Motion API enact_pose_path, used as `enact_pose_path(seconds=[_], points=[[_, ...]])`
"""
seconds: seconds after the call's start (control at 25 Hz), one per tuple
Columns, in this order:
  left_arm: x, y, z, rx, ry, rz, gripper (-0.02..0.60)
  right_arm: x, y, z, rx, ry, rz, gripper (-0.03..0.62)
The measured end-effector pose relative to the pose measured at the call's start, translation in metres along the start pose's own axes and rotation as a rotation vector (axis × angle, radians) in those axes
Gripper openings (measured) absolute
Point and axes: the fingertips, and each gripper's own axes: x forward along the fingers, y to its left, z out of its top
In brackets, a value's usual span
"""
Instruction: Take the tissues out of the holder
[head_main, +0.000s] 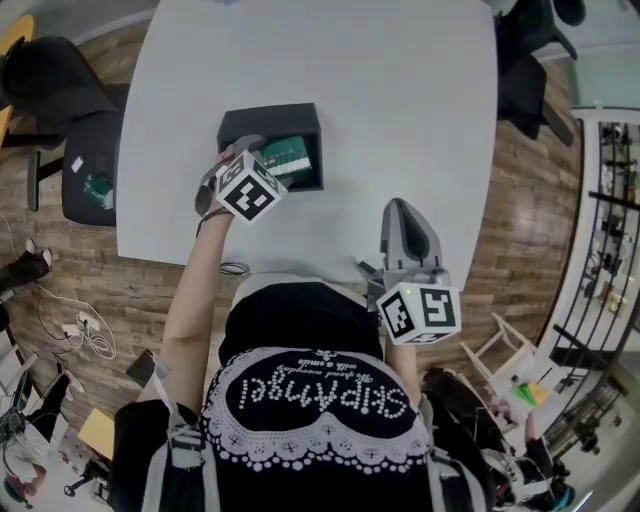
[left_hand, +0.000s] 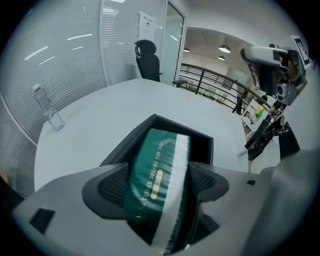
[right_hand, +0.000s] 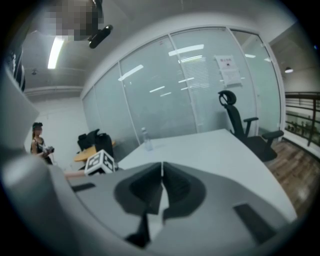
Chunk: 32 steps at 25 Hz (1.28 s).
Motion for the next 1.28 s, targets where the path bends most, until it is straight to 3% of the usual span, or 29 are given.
enact_pose_path(seconds=[0.64, 0.92, 1.12, 1.28], points=[[0.000, 0.002, -0.002, 0.030, 0.009, 0.026, 0.350, -0.003, 0.003, 0.003, -0.012, -0.012, 0.007, 0.032], [-0.027, -0.002, 0.015, 0.033, -0.036, 0.050, 0.348, -0.007, -0.002, 0.005, -0.012, -0.024, 0.008, 0.032], [-0.059, -0.005, 0.033, 0.041, -0.122, 0.096, 0.348, -0.010, -0.002, 0.007, -0.015, -0.036, 0.015, 0.034], [-0.095, -0.003, 0.055, -0.050, -0.285, 0.140, 0.348, -0.017, -0.001, 0.007, -0.021, -0.047, 0.020, 0.034]])
